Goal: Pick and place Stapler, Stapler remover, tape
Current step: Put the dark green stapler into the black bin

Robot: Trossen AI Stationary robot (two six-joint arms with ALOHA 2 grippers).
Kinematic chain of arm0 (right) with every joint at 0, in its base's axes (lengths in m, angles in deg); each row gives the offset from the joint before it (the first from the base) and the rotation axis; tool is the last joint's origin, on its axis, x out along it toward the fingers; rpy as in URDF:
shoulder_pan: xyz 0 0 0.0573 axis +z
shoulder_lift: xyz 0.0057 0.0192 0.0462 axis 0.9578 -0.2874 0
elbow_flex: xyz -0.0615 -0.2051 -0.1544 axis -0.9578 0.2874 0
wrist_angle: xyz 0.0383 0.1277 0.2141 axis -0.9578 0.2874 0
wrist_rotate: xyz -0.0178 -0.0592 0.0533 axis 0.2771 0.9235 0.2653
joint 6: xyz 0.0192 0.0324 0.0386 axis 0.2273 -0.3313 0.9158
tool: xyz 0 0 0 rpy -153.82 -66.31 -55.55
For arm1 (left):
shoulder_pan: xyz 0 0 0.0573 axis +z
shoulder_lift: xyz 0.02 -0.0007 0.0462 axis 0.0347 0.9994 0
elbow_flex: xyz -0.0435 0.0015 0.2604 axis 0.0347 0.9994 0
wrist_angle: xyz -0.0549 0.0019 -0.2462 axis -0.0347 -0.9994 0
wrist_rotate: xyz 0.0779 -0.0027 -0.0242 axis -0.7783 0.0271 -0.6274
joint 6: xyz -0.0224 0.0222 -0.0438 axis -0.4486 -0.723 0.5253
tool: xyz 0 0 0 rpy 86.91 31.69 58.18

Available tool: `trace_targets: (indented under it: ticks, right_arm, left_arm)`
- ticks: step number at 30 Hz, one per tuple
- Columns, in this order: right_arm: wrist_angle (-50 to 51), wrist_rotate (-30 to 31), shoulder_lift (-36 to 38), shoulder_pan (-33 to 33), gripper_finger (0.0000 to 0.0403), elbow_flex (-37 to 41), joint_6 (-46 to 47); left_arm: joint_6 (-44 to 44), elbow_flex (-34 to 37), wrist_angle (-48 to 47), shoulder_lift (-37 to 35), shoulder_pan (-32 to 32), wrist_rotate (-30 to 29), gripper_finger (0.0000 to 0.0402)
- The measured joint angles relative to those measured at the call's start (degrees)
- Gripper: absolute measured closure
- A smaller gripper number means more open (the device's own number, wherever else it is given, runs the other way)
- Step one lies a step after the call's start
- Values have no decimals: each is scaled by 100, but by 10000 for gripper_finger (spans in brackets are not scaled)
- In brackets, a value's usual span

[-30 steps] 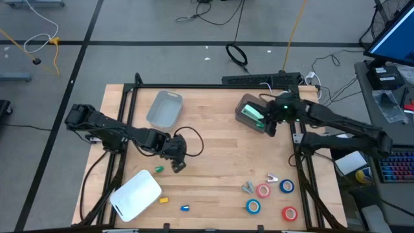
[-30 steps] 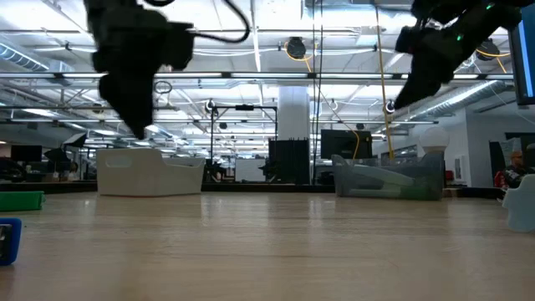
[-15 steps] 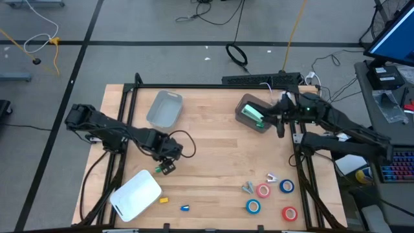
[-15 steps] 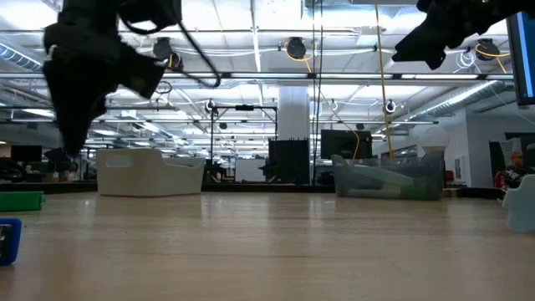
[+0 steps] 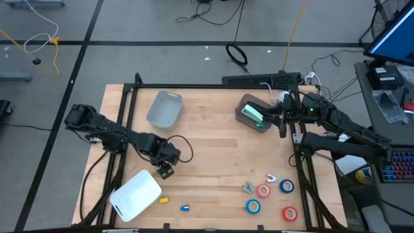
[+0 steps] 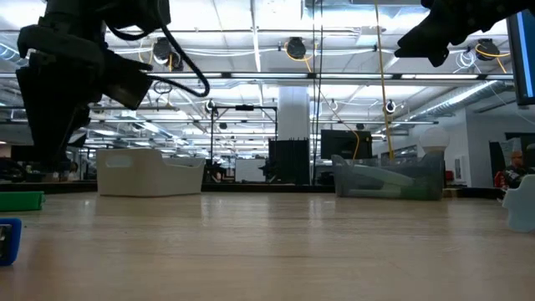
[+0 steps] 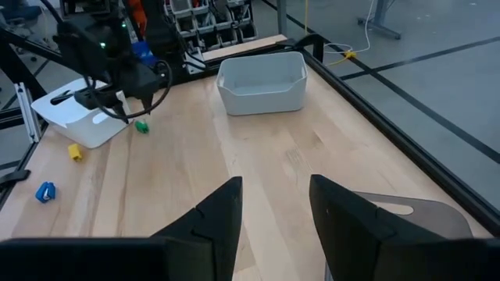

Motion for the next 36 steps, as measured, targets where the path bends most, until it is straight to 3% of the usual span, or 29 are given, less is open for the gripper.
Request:
trace_targets:
  ticks: [6, 18, 36]
  right_arm:
    - [0, 4, -2, 0, 258, 0, -7]
    - [-11, 4, -2, 0, 260, 0, -5]
    - [-15, 28, -63, -2, 263, 0, 9]
  left_arm:
    - [-32, 0, 32, 0, -140, -272, 149]
    - [239, 531, 194, 4, -175, -242, 149]
    - [217, 680, 492, 4, -409, -115, 149]
